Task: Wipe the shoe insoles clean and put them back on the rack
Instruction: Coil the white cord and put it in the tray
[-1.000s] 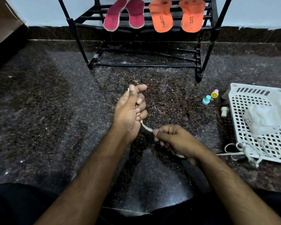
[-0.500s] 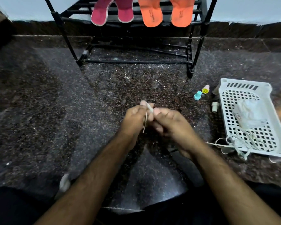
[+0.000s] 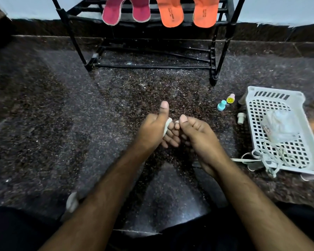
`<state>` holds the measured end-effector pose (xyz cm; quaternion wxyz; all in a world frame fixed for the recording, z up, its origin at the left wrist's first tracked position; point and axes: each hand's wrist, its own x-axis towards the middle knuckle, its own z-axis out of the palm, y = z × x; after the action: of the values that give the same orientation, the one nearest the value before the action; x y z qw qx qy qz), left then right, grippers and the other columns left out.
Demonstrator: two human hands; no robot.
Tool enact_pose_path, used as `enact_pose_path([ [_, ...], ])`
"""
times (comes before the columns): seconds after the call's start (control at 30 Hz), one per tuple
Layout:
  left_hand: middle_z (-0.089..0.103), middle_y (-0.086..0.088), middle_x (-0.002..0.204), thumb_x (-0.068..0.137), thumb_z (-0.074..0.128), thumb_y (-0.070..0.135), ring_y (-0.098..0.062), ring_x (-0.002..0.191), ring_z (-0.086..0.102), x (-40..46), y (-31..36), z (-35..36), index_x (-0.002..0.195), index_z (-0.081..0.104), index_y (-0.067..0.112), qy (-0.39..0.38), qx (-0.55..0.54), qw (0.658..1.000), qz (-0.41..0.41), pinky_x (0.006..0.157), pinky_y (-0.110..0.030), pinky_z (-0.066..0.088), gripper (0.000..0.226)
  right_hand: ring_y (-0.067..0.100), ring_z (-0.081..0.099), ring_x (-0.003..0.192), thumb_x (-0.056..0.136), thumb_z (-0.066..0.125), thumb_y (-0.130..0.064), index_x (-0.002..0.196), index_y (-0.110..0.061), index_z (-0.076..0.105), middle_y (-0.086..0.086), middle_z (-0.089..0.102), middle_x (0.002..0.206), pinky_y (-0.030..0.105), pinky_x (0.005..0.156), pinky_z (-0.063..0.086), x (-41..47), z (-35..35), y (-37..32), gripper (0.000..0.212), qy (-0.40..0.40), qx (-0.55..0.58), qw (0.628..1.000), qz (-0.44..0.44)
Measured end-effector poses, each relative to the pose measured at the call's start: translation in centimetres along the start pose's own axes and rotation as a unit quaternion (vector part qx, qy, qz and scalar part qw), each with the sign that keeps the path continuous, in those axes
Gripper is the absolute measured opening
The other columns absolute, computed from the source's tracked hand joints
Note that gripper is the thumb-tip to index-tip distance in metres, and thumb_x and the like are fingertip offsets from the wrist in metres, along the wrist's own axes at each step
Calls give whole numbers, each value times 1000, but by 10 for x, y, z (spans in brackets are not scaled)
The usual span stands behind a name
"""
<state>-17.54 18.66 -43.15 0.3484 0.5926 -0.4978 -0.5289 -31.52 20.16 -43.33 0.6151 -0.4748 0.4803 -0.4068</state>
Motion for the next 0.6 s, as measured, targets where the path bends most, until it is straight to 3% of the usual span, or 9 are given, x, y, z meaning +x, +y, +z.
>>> enact_pose_path([
  [0.1, 76, -3, 83, 96, 22, 73, -19, 80, 74, 8, -13, -3, 94, 75, 14, 38, 40, 998, -12, 78, -35, 60, 79, 1, 43, 58, 107, 45, -28, 82, -14, 63, -14, 55, 62, 19, 55, 34, 3, 0, 7, 33, -20, -122, 989, -83],
  [0.17, 75, -5, 110, 92, 25, 76, -18, 104, 71, 9, -13, 1, 127, 62, 10, -5, -108, 993, -38, 102, -42, 51, 83, -1, 42, 53, 107, 44, -27, 84, -17, 64, -15, 53, 59, 17, 53, 34, 3, 2, 12, 32, -56, -158, 982, -88],
  [0.2, 72, -10, 120, 90, 25, 74, -21, 110, 69, 8, -9, 3, 139, 49, 4, -29, -204, 978, -42, 107, -45, 46, 89, -1, 40, 51, 107, 44, -27, 86, -14, 64, -13, 50, 59, 16, 50, 33, 3, 4, 14, 32, -79, -169, 979, -76],
  [0.27, 68, -20, 122, 93, 20, 71, -27, 107, 70, 6, -2, -1, 141, 38, -5, -57, -353, 934, -19, 99, -44, 51, 91, 1, 37, 46, 107, 43, -28, 87, -12, 63, -10, 47, 58, 16, 45, 32, 2, 4, 17, 33, -130, -187, 973, -36],
  [0.33, 73, -16, 101, 100, 16, 66, -19, 75, 71, 9, -2, -12, 135, 46, -8, -58, -423, 904, 12, 70, -30, 56, 88, 6, 36, 47, 107, 43, -36, 81, -18, 63, -10, 44, 55, 24, 45, 31, 3, 1, 21, 37, -143, -204, 968, 5],
  [0.4, 65, -3, 71, 102, 17, 63, -8, 43, 52, 12, -4, -24, 126, 56, -7, -70, -447, 891, 40, 44, -20, 43, 84, 8, 33, 48, 105, 44, -44, 75, -19, 62, -12, 41, 52, 25, 45, 26, 5, -4, 21, 42, -102, -212, 972, 32],
  [0.47, 53, 2, 51, 103, 19, 61, -4, 30, 36, 11, -1, -27, 110, 64, -3, -93, -419, 902, 48, 33, -18, 29, 78, 6, 33, 47, 103, 45, -46, 72, -19, 60, -13, 41, 51, 24, 45, 26, 7, -7, 18, 44, -21, -176, 983, 44],
  [0.5, 48, 3, 45, 103, 23, 60, -4, 28, 31, 9, 1, -26, 100, 67, 0, -100, -368, 924, 44, 32, -17, 23, 74, 3, 34, 46, 103, 46, -47, 71, -19, 59, -13, 42, 50, 20, 43, 27, 7, -8, 14, 44, 20, -146, 988, 48],
  [0.6, 47, -1, 42, 101, 40, 55, -12, 32, 32, -1, 6, -12, 78, 69, 7, -82, -110, 990, 40, 37, -18, 21, 61, -2, 34, 39, 104, 45, -45, 71, -19, 56, -15, 43, 46, 10, 39, 27, 6, -6, 5, 43, 67, -45, 996, 47],
])
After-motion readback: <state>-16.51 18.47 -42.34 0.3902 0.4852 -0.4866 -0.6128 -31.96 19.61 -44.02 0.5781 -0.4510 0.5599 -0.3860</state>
